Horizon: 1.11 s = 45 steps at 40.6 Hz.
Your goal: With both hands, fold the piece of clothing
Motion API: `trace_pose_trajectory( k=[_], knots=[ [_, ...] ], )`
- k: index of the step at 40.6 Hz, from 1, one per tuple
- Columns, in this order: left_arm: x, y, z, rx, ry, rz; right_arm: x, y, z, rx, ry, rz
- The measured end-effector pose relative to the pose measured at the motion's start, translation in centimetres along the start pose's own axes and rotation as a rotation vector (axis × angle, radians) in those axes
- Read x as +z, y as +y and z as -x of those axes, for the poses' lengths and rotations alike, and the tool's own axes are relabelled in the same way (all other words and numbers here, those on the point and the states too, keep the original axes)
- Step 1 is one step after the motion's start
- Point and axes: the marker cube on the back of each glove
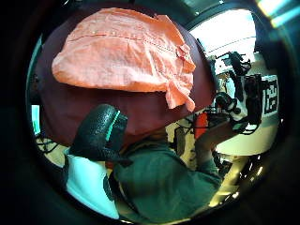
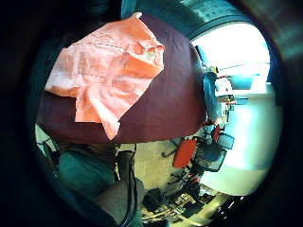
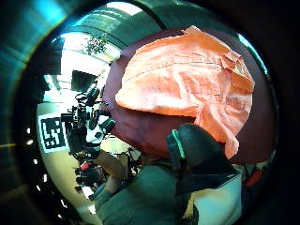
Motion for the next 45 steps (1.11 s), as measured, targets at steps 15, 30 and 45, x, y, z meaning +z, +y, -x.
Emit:
trace_pose_trajectory(
  k=[15,30,45],
  knots=[
    [7.3,-2.0,1.9,-0.055,0.03,0.109,7.2,-0.7,-6.0,0.13,-0.05,0.061],
    [12.2,-3.1,1.6,-0.009,-0.037,0.174,14.4,-1.0,-6.7,0.122,-0.091,0.239],
    [14.4,-3.0,1.6,-0.021,-0.124,-0.011,15.6,-1.5,-6.2,0.12,0.119,0.078]
  ],
)
